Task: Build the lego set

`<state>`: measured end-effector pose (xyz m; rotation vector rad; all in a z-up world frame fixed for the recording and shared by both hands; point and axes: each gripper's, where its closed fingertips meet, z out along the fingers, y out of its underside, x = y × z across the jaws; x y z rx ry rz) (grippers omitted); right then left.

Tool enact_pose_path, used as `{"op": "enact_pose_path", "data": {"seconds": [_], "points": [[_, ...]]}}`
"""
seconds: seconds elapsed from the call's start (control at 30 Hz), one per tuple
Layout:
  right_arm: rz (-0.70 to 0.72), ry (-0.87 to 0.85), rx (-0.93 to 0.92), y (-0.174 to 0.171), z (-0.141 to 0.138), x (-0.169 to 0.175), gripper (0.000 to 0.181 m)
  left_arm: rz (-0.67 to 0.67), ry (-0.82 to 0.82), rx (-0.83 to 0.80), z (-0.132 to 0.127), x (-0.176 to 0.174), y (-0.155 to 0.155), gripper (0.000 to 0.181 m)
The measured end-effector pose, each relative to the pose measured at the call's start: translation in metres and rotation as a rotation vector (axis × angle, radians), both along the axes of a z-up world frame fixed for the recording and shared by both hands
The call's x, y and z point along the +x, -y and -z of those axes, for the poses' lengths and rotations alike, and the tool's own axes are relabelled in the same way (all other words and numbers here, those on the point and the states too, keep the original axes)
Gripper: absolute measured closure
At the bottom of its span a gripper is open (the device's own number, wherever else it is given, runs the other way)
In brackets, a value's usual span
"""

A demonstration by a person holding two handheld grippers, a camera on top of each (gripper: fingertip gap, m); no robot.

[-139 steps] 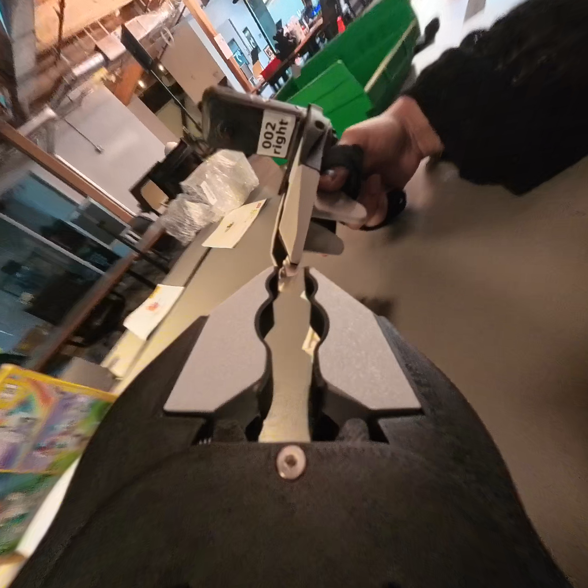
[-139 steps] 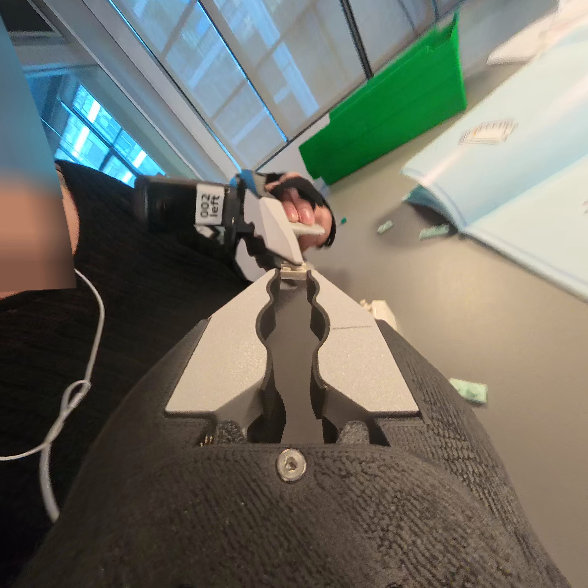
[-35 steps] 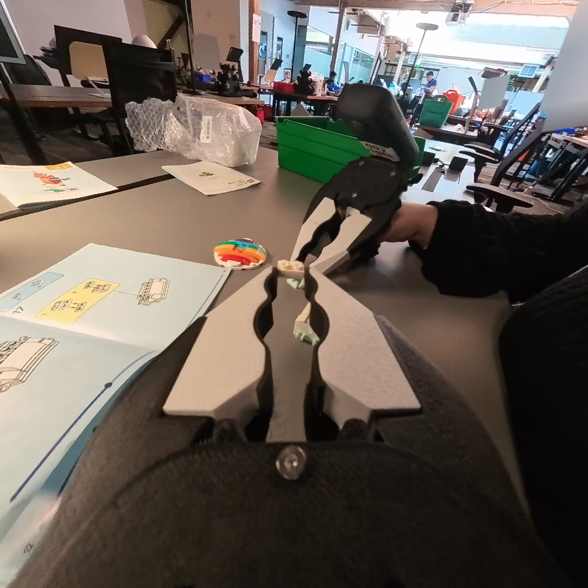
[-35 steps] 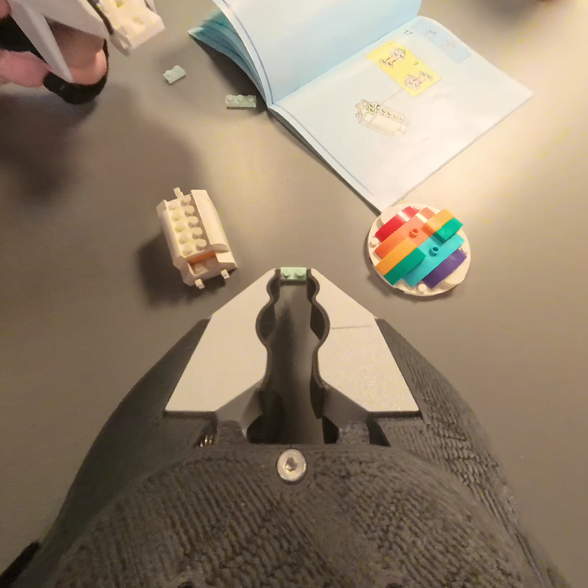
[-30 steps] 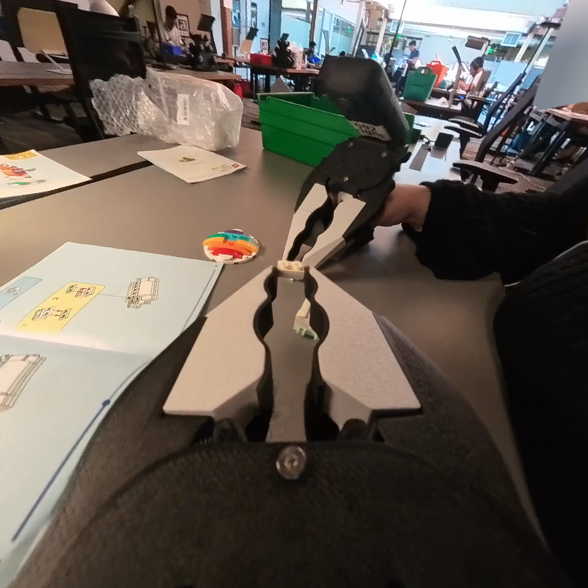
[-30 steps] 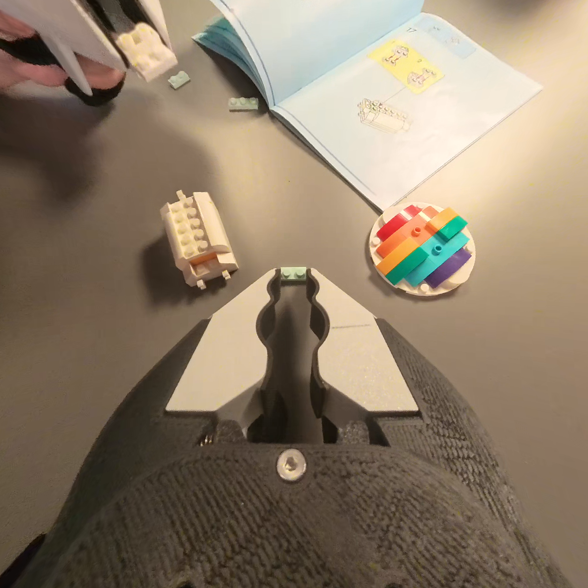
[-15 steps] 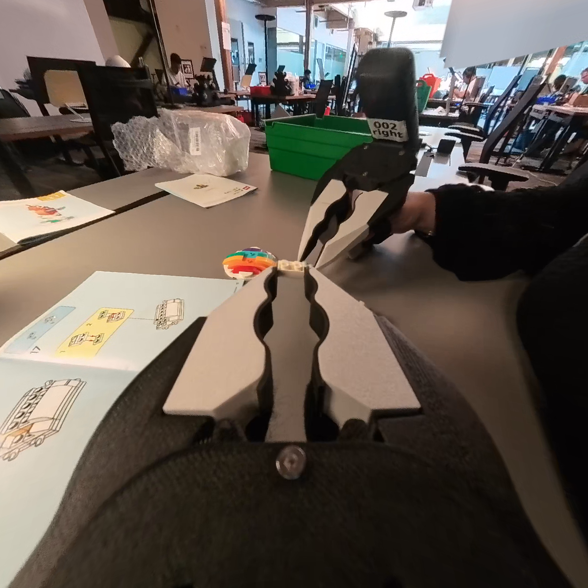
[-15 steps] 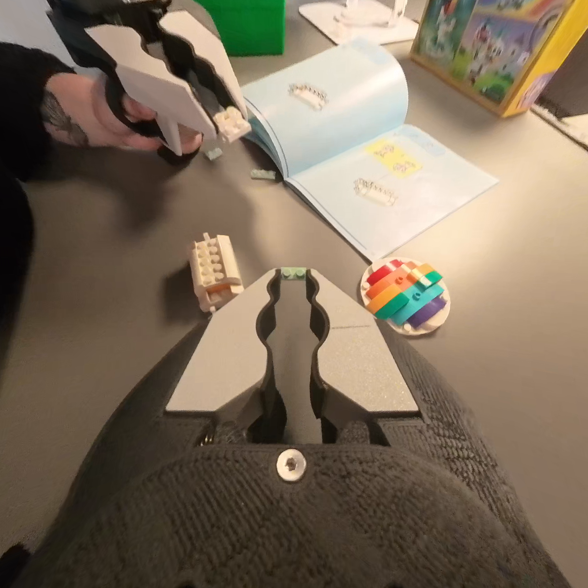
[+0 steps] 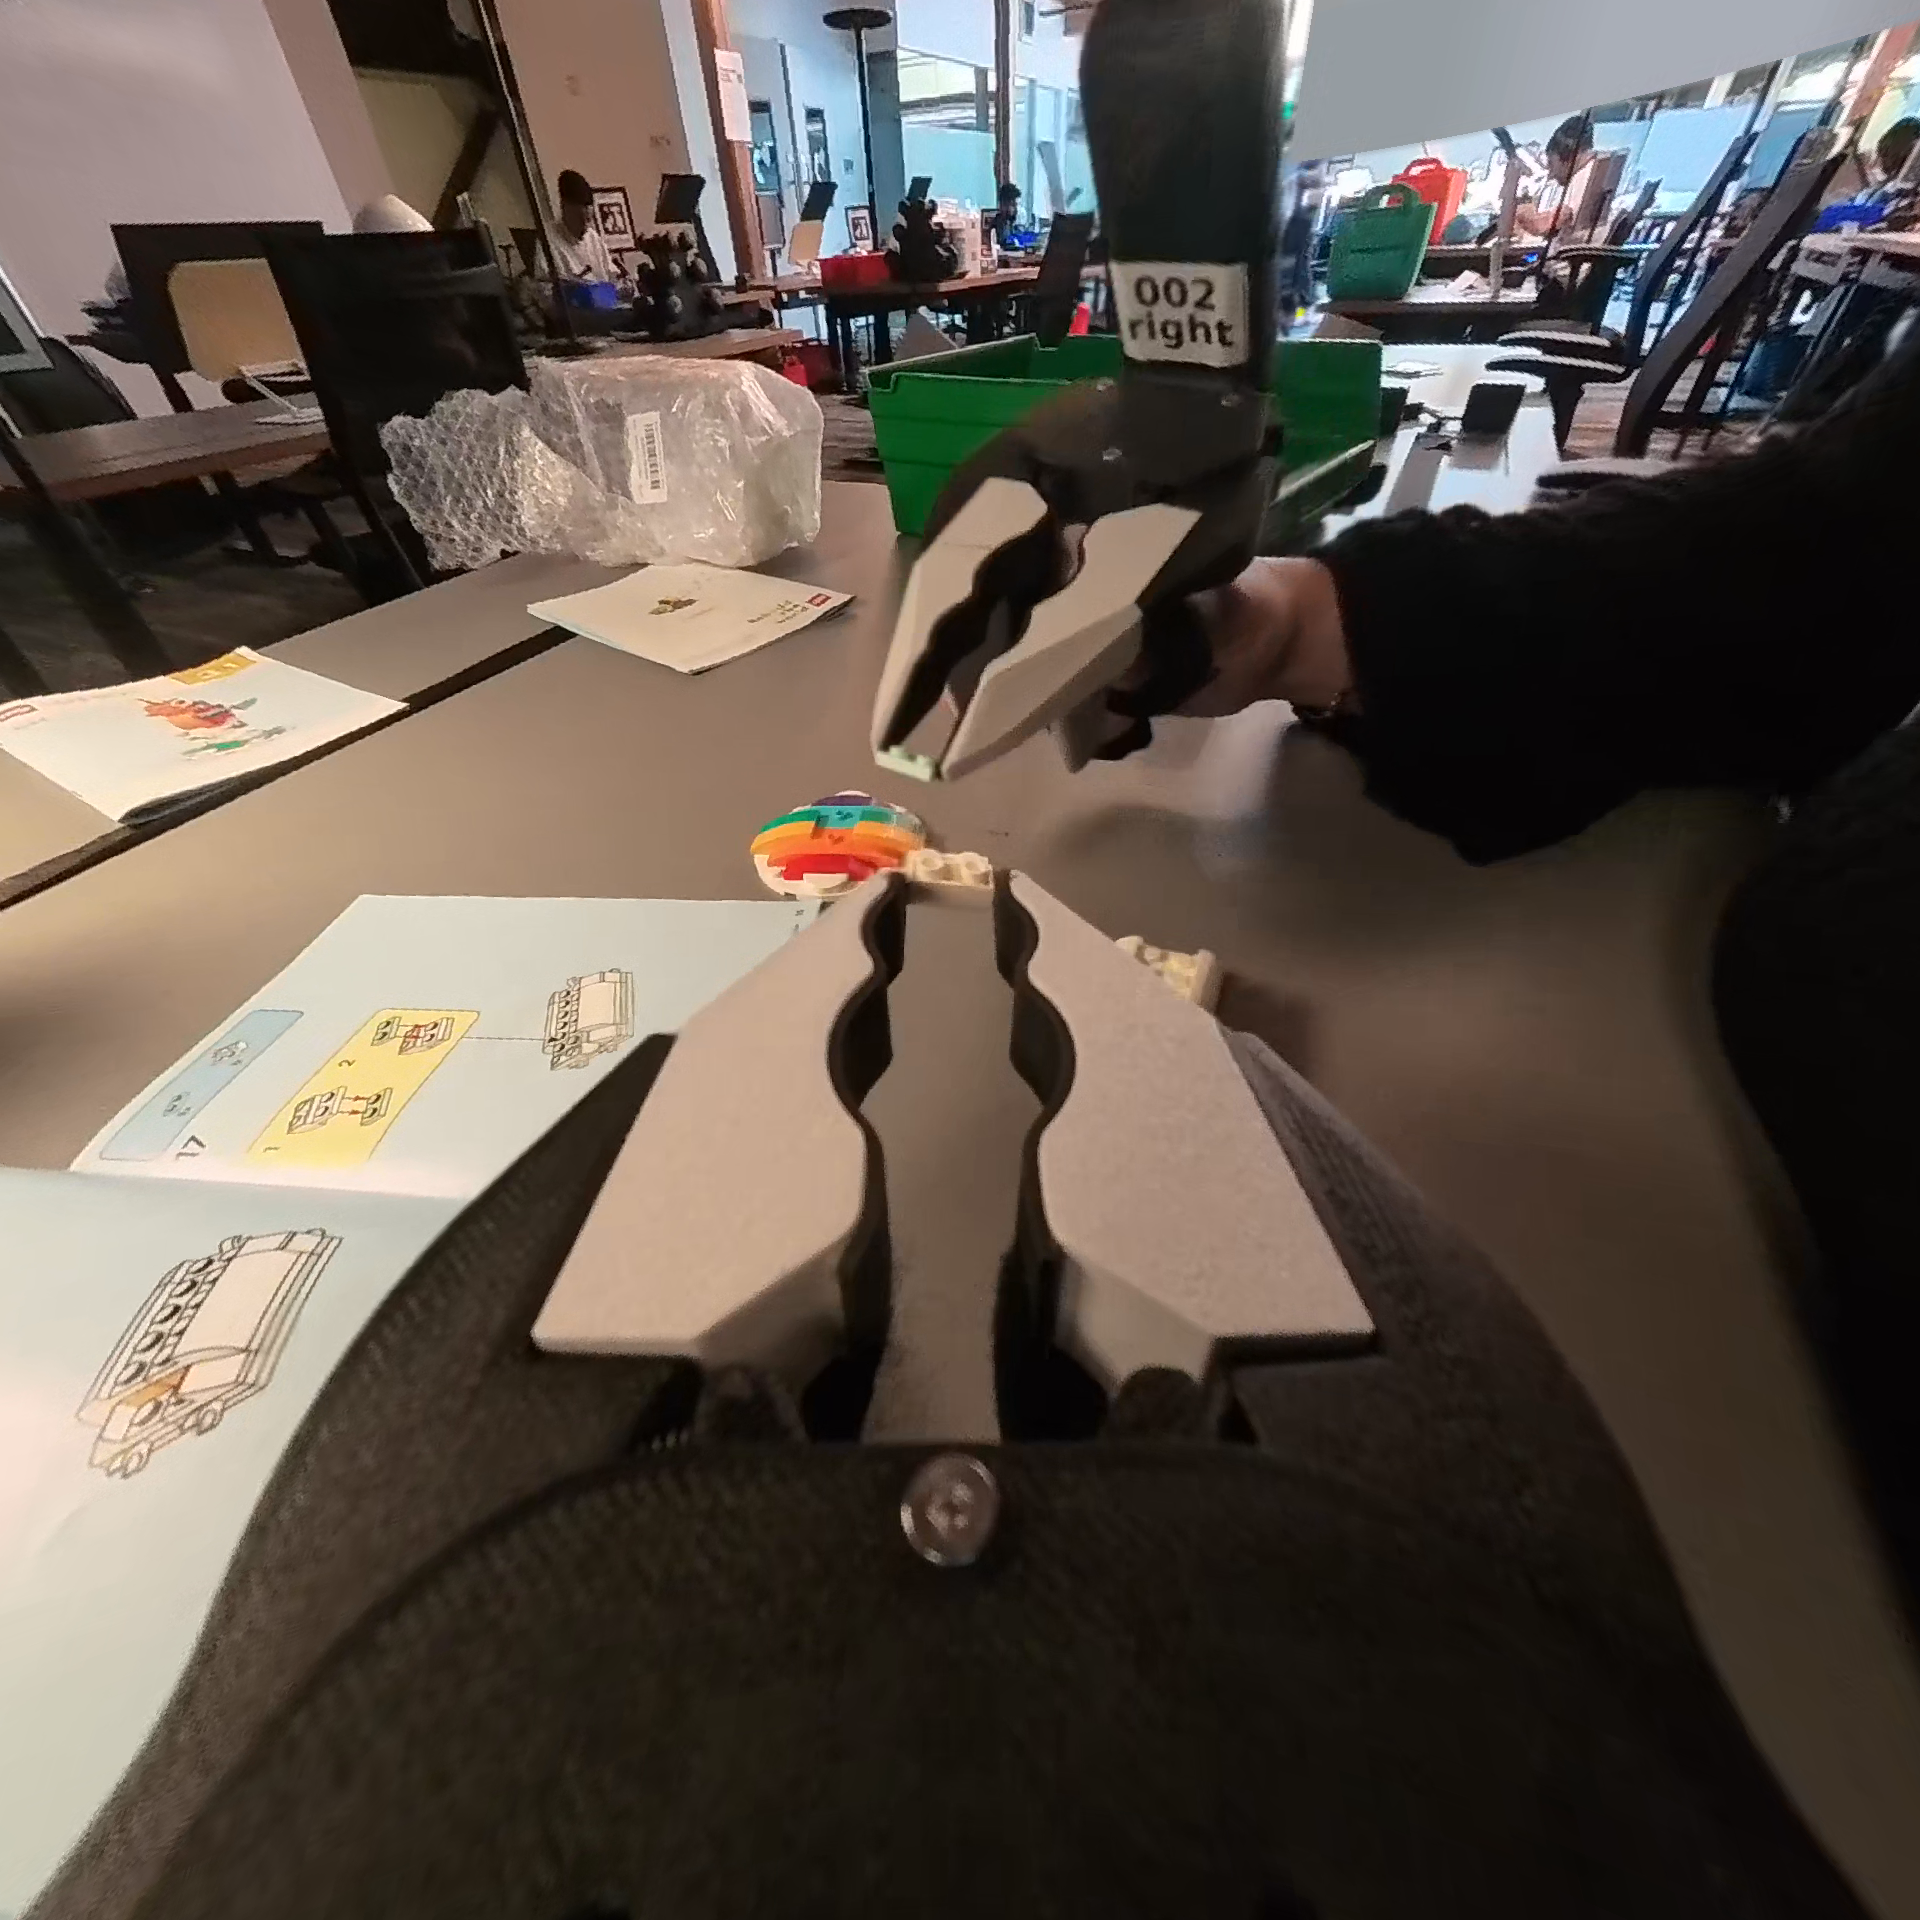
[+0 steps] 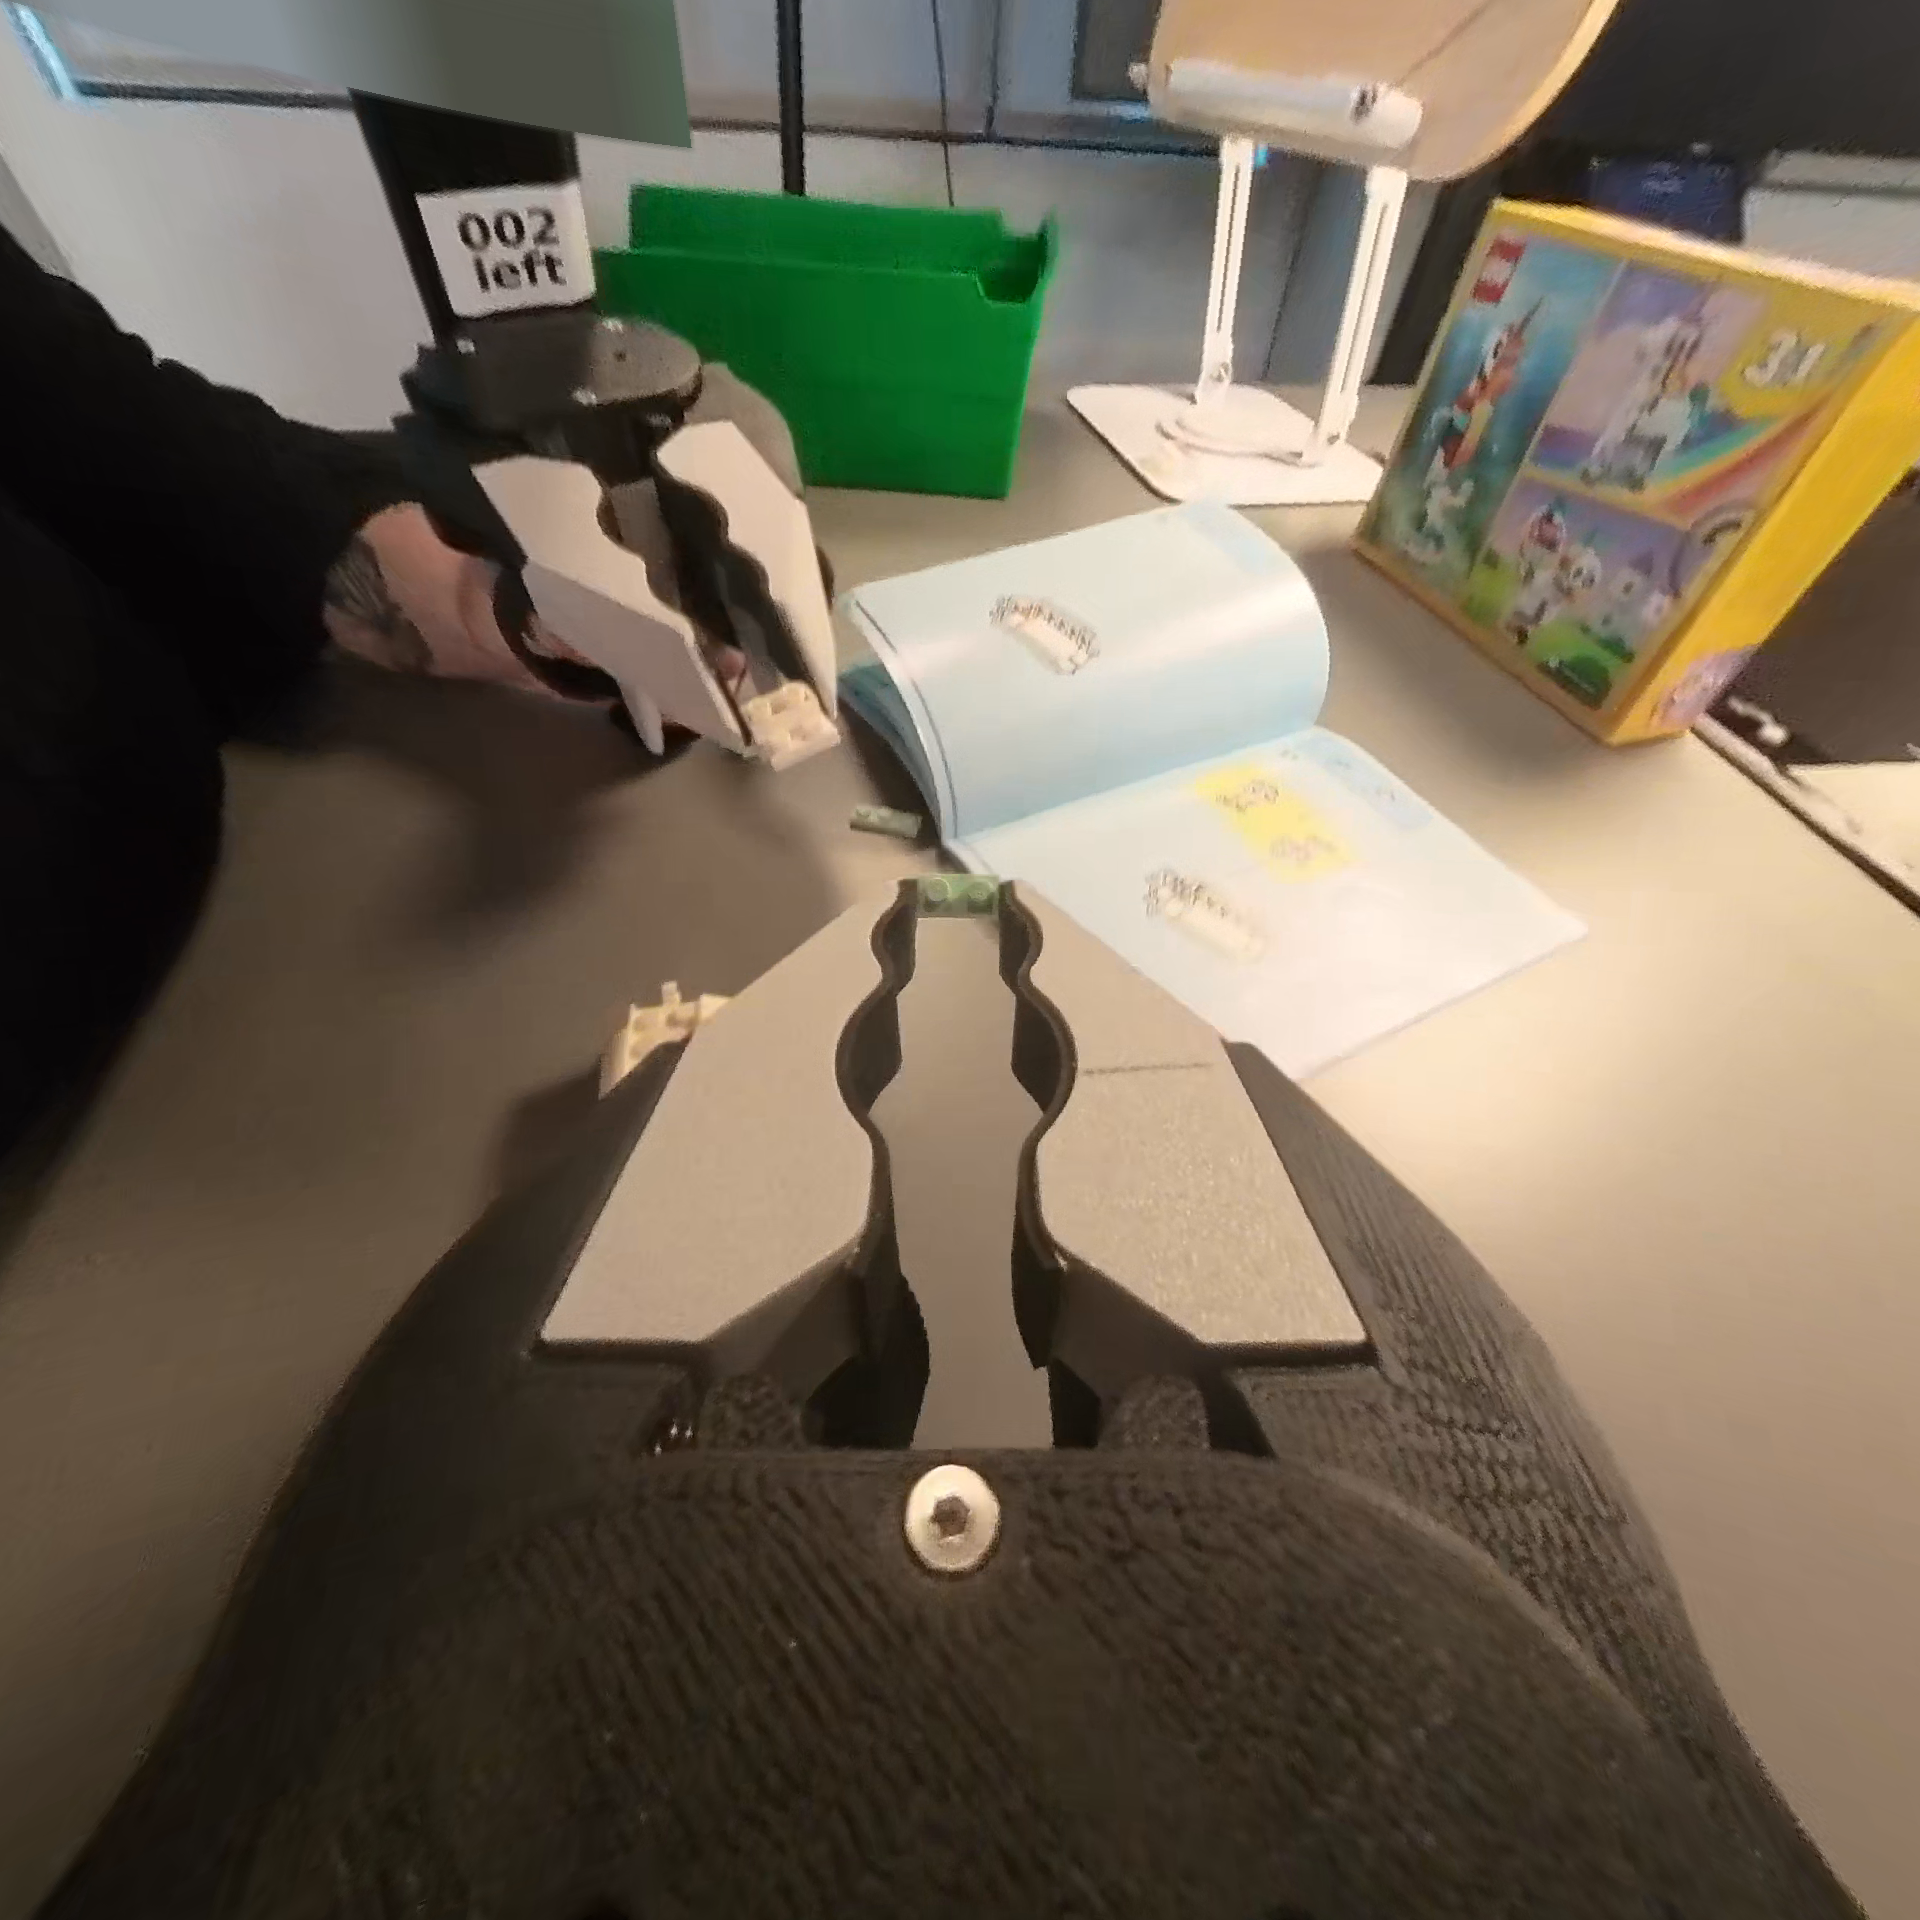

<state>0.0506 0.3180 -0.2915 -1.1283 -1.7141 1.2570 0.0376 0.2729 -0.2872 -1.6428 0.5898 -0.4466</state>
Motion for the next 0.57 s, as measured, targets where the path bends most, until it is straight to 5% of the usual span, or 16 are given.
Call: {"op": "enact_pose_path", "data": {"seconds": [0.57], "points": [[-0.411, 0.046, 0.059, 0.032, -0.049, -0.032, 0.168, -0.005, 0.081, 0.004, -0.007, -0.010, -0.003, 0.166]]}}
